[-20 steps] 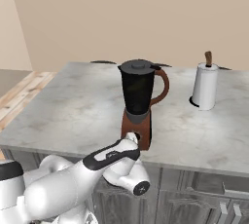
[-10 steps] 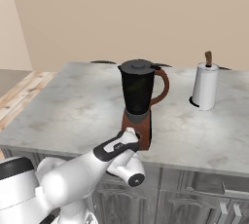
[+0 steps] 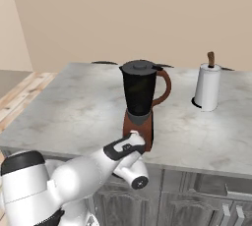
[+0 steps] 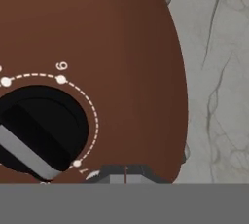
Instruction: Grab the onion and lemon wedge from the fridge, place them in the blender, close the lid, and turn on the blender to create a marinade.
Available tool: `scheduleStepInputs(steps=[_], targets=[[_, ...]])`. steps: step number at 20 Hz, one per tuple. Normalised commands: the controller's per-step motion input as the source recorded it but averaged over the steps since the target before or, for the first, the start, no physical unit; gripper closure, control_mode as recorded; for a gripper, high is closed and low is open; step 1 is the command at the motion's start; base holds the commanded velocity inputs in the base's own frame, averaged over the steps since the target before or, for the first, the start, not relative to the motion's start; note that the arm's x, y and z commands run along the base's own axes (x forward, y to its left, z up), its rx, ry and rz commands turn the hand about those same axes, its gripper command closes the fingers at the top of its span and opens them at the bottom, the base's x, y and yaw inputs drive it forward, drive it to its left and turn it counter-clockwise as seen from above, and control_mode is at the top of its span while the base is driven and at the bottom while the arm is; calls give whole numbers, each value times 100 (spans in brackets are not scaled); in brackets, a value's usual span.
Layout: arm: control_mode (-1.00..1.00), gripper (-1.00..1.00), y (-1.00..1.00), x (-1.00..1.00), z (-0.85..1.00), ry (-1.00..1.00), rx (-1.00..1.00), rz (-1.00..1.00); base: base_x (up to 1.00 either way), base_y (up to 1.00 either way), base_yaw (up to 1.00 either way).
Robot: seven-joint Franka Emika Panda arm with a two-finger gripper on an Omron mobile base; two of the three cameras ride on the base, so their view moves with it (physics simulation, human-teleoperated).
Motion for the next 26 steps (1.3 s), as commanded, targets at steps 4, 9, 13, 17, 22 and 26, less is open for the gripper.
scheduleStepInputs(steps=[4,9,13,17,22,26], targets=[[-100,100,-8,17,0,0,0,-2,0,0,0],[-100,100,0,20,0,0,0,-4,0,0,0],[-100,100,0,22,0,0,0,-4,0,0,0],[-100,100,0,27,0,0,0,-4,0,0,0],[-100,100,0,0,7,-4,1,0,0,0,0],[-100,100,0,7,0,0,0,0,0,0,0]])
